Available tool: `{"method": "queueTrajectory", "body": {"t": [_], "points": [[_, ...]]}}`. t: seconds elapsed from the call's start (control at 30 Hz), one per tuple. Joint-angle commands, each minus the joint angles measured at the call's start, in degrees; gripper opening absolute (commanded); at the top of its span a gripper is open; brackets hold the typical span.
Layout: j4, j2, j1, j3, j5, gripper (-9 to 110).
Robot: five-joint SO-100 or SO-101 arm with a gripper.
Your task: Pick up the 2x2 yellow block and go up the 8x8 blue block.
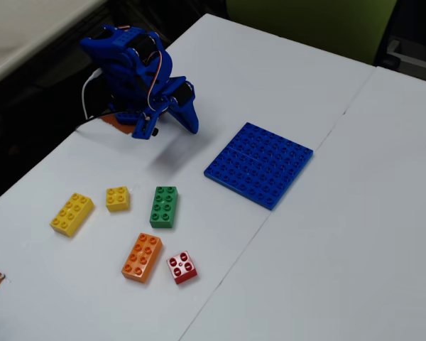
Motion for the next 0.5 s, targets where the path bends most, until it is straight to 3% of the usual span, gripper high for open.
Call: {"method": "queueTrajectory", "body": {"t": [0.0, 0.17, 0.23, 0.3, 0.47], "points": [[-0.88, 2.37, -0.26, -0.18, 0.0, 0], [-0.88, 2.37, -0.26, -0.18, 0.0, 0], [-0.97, 2.46, 0.0, -0.18, 0.09, 13], [-0.97, 2.46, 0.97, -0.18, 0.53, 18], [-0.88, 2.55, 1.58, -0.09, 0.09, 0]]}}
